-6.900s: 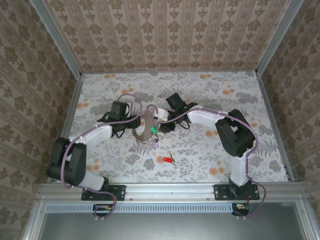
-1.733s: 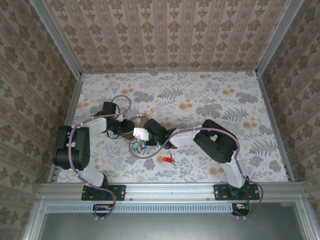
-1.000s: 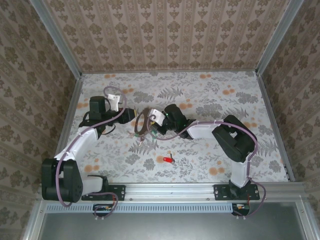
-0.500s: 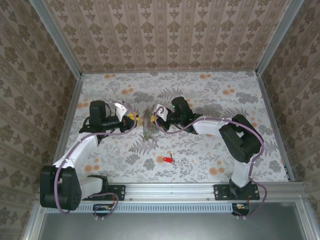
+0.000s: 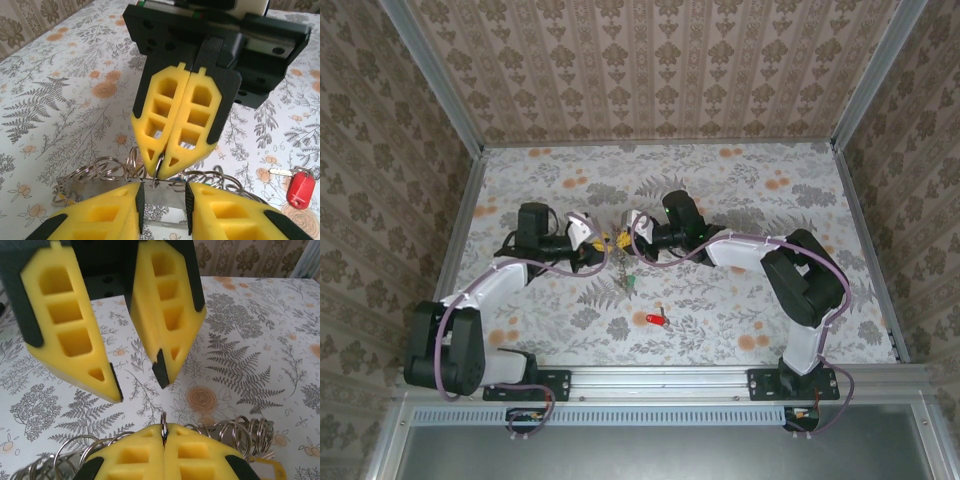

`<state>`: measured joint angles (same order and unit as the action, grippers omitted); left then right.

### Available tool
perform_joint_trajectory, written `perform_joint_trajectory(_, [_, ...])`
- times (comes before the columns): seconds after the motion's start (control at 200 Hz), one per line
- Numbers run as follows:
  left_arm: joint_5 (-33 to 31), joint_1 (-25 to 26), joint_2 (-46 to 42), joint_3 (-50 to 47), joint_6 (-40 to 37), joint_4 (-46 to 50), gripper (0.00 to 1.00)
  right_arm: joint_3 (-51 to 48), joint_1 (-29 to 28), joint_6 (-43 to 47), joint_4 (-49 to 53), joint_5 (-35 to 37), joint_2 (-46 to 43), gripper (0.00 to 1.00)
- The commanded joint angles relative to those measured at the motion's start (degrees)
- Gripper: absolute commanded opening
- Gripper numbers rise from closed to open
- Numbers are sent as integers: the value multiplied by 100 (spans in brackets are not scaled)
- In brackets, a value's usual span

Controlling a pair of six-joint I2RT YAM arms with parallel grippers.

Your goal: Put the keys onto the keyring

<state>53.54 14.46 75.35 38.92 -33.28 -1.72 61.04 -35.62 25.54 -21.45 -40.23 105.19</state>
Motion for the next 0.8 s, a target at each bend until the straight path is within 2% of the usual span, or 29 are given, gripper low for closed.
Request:
perform_joint_trajectory(0.0, [125,52,41,44,-340,0,31,200,39,127,1,-402,-262,0])
perform_joint_trajectory(0.365, [-308,249,209,222,-520,224,30,181,37,98,-67,-529,-279,0])
perform_joint_trajectory(0.575, [-344,262,338,388,-733,474,25,145,34,111,-123,-548,-315,0])
perform_joint_trajectory(0.795, [-209,362,343,406,-721,284,20,128,20,126,-135,-602,-297,0])
